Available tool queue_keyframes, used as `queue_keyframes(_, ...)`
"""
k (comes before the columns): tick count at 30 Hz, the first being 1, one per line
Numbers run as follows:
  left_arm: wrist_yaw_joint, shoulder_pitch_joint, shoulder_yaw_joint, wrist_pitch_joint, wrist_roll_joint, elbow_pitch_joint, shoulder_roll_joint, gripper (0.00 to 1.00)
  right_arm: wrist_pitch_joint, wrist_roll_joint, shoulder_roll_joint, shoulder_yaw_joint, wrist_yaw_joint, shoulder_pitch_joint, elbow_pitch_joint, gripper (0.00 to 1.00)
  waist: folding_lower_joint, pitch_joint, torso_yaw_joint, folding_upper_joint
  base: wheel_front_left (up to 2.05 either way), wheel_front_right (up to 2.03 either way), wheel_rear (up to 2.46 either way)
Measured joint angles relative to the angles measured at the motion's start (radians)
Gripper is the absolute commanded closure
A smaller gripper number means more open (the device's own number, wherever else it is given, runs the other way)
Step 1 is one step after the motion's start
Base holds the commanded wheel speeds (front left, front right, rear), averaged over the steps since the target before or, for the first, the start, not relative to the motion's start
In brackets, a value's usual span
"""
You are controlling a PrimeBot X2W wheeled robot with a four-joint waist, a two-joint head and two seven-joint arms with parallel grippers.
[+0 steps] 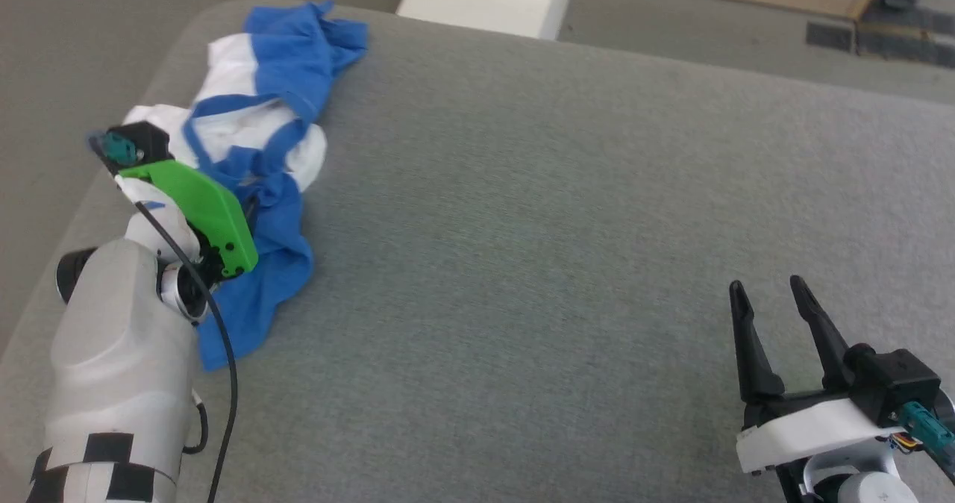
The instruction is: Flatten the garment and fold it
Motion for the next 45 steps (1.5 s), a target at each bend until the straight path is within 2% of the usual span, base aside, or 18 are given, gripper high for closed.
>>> queue_keyframes(4, 0.043, 0.000, 0.009, 0.005, 0.001, 0.051, 0.006, 0.00, -0.001, 0.003, 0.000, 0.001, 0.000, -0.007, -0.002, 0.00, 0.0000, 0.042, -0.041, 0.0000, 0.00, 0.00, 0.00)
queue_keyframes(7, 0.077, -0.001, 0.012, -0.030, 0.009, 0.072, 0.011, 0.00, -0.002, 0.003, 0.000, 0.002, 0.000, -0.017, -0.001, 0.00, 0.0001, 0.071, -0.064, 0.0000, 0.00, 0.00, 0.00)
queue_keyframes(8, 0.087, -0.001, 0.012, -0.051, 0.011, 0.073, 0.011, 0.68, -0.003, 0.003, 0.000, 0.001, 0.000, -0.021, -0.001, 0.00, 0.0000, 0.077, -0.068, 0.0000, 0.00, 0.00, 0.00)
queue_keyframes(9, 0.095, -0.001, 0.011, -0.074, 0.016, 0.075, 0.012, 1.00, -0.005, 0.003, 0.000, 0.002, 0.000, -0.023, 0.000, 0.00, 0.0001, 0.084, -0.072, 0.0000, 0.00, 0.00, 0.00)
queue_keyframes(12, 0.092, -0.002, 0.011, -0.159, 0.020, 0.073, 0.012, 1.00, -0.010, 0.008, 0.000, 0.007, 0.000, -0.023, 0.010, 0.00, 0.0001, 0.087, -0.076, 0.0000, 0.00, 0.00, 0.00)
queue_keyframes(14, 0.073, -0.010, 0.014, -0.227, 0.023, 0.062, 0.016, 1.00, -0.012, 0.013, 0.000, 0.011, 0.000, -0.023, 0.018, 0.00, 0.0001, 0.080, -0.076, 0.0000, 0.00, 0.00, 0.00)
queue_keyframes(20, -0.024, -0.153, 0.009, -0.362, -0.010, -0.032, 0.023, 1.00, -0.039, 0.052, 0.000, 0.033, 0.000, -0.024, 0.063, 0.00, 0.0001, 0.022, -0.074, 0.0000, 0.00, 0.00, 0.00)
queue_keyframes(23, -0.049, -0.254, -0.037, -0.371, -0.019, -0.116, 0.021, 1.00, -0.055, 0.079, 0.000, 0.046, 0.000, -0.024, 0.086, 0.00, 0.0000, -0.016, -0.081, 0.0000, 0.00, 0.00, 0.00)
queue_keyframes(28, -0.057, -0.407, -0.171, -0.328, -0.091, -0.274, -0.005, 1.00, -0.073, 0.127, 0.000, 0.065, 0.000, -0.023, 0.133, 0.00, -0.0001, -0.075, -0.110, 0.0000, 0.00, 0.00, 0.00)
queue_keyframes(31, -0.057, -0.491, -0.236, -0.300, -0.203, -0.359, -0.019, 1.00, -0.081, 0.146, 0.000, 0.071, 0.000, -0.019, 0.156, 0.00, -0.0001, -0.104, -0.150, 0.0000, 0.00, 0.00, 0.00)
queue_keyframes(36, -0.057, -0.561, -0.332, -0.238, -0.329, -0.417, -0.033, 1.00, -0.088, 0.154, 0.000, 0.048, 0.000, -0.008, 0.176, 0.00, -0.0001, -0.141, -0.220, 0.0000, 0.00, 0.00, 0.00)
queue_keyframes(40, -0.057, -0.491, -0.428, -0.153, -0.417, -0.438, -0.041, 1.00, -0.090, 0.156, 0.000, 0.014, 0.000, 0.013, 0.174, 0.00, -0.0001, -0.168, -0.275, 0.0001, 0.00, 0.00, 0.00)
queue_keyframes(45, -0.060, -0.240, -0.547, -0.067, -0.490, -0.447, -0.039, 1.00, -0.090, 0.156, -0.001, -0.011, 0.000, 0.044, 0.166, 0.00, -0.0002, -0.202, -0.316, 0.0001, 0.00, 0.00, 0.00)
